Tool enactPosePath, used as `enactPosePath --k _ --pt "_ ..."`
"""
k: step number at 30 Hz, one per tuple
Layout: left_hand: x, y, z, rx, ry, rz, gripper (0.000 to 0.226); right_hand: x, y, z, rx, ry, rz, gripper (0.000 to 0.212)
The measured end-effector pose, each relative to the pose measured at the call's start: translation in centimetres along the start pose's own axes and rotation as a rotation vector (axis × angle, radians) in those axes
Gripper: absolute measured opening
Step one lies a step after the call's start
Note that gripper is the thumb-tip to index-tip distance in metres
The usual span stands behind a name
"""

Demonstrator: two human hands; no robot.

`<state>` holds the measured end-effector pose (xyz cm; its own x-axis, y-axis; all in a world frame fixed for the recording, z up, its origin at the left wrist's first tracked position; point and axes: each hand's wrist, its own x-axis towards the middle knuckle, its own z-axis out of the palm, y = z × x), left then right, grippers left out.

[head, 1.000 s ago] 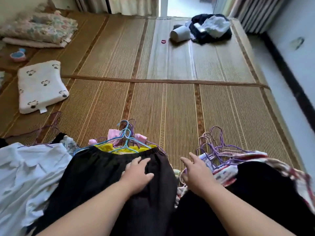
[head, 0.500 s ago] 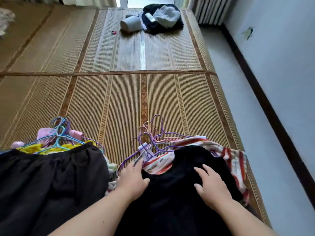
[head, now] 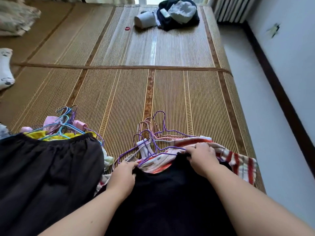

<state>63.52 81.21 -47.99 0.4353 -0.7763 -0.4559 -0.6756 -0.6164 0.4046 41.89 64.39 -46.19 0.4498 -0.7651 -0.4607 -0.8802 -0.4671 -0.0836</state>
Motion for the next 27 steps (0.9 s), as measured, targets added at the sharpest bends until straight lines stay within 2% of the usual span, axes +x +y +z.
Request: enactPosePath --k 3,7,13,19,22,27 --pt "-1.0 0.1 -0.4 -0.016 -0.022 0.045 0.035 -1.5 1.0 -0.3 0.075 -0.046 -0.071 0.034" --pt "-3.1 0.9 -1.7 -0.061 -0.064 0.052 0.028 -4.4 1.4 -2.0 0.255 -0.087 -0.045 0.016" --pt "-8.7 1.9 -6.4 -0.124 -0.098 0.028 0.040 -10.7 1.5 -7.7 0.351 -0.003 -0.079 0.019" --pt "-16.7 3.9 -13.0 -0.234 0.045 -0.019 0.019 -17.7 1.3 -16.9 0.354 0.115 -0.108 0.030" --pt "-20.5 5.6 -17.2 -0.285 0.140 -0.017 0.018 -20.9 0.1 -21.5 0.383 0.187 -0.129 0.033" --pt "-26.4 6.0 -24.6 -0.223 0.372 -0.065 0.016 -24.5 -4.2 -26.4 0.455 0.317 -0.236 0.022"
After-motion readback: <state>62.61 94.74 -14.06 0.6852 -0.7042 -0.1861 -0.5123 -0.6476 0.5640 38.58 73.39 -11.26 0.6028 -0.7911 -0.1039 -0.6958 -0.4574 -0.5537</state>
